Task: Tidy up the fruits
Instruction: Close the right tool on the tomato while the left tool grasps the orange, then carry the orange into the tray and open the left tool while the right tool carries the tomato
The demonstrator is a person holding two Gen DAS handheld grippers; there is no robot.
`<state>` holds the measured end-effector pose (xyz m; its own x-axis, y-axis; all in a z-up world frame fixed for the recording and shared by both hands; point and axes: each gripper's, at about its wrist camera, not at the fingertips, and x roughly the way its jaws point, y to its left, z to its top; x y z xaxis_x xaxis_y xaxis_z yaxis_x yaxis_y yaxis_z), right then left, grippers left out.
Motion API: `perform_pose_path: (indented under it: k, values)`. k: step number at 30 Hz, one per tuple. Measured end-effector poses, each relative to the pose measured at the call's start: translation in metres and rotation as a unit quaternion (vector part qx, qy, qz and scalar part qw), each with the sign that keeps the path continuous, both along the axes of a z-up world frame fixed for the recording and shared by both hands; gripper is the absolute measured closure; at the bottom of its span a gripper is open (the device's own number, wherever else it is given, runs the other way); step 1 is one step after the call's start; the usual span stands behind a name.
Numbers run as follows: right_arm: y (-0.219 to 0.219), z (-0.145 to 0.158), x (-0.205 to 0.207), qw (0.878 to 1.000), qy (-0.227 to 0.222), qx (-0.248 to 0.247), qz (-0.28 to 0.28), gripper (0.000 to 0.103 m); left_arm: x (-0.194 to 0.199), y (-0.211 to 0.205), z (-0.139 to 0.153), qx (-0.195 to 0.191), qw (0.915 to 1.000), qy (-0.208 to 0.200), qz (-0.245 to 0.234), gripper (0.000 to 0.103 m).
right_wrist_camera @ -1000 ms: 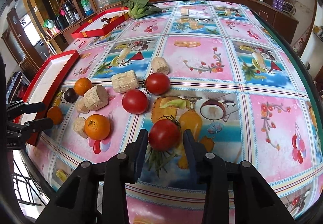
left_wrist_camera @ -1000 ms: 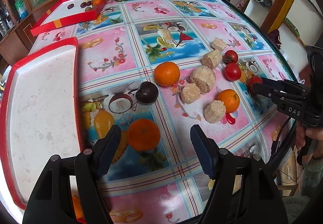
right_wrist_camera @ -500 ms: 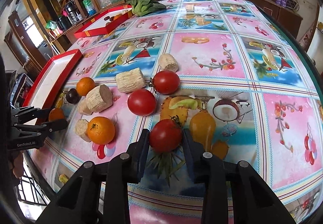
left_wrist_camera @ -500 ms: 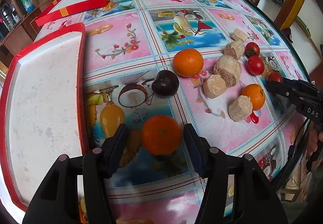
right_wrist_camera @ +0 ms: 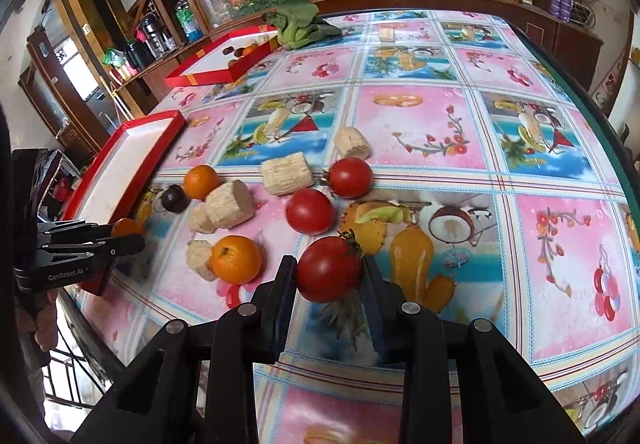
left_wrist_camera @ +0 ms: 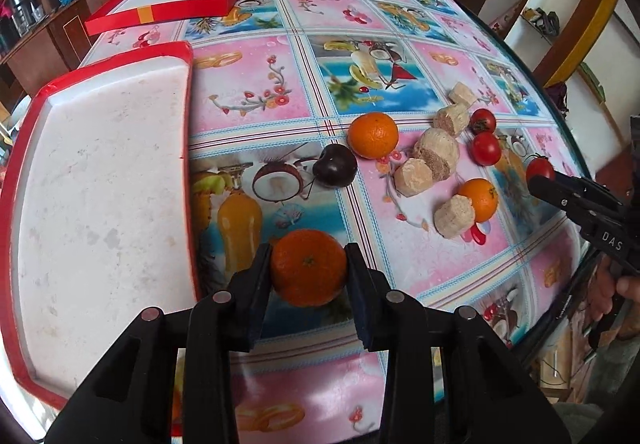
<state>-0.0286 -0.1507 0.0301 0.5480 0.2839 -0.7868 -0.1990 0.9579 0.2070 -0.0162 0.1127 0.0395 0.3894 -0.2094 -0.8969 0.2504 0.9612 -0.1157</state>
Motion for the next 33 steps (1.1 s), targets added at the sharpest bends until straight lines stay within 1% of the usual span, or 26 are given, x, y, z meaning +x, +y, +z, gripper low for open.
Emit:
perform_pose_path:
  k: [2,7,12,15,18,27,33]
  values:
    - [0.007,0.006,-0.003,1.0,-0.006,0.004,0.012,0.07,-0.004,0.011,0.009,-0.009,0.9999,-0.003,0.007,0.07]
    - [0.033,0.017,-0.006,0.998,-0.013,0.016,0.055,0.07,-0.011,0.051,0.023,-0.014,0.9991,-0.008,0.04,0.07]
    - [0.073,0.025,-0.008,0.994,-0.018,0.021,0.106,0.07,-0.017,0.092,0.026,-0.004,0.9969,-0.005,0.078,0.07]
    - [0.098,0.029,-0.009,0.99,-0.02,0.026,0.138,0.071,-0.02,0.108,0.025,-0.004,0.9959,0.003,0.091,0.07]
    - [0.123,0.032,-0.01,0.985,-0.02,0.031,0.17,0.071,-0.022,0.117,0.023,0.003,0.9953,0.005,0.097,0.07]
    - [0.193,0.027,-0.005,0.968,-0.011,0.029,0.25,0.071,-0.026,0.131,0.01,0.001,0.9945,0.018,0.103,0.07]
    - [0.232,0.017,0.001,0.949,0.005,0.029,0.314,0.071,-0.031,0.14,0.003,0.0,0.9947,0.027,0.1,0.07]
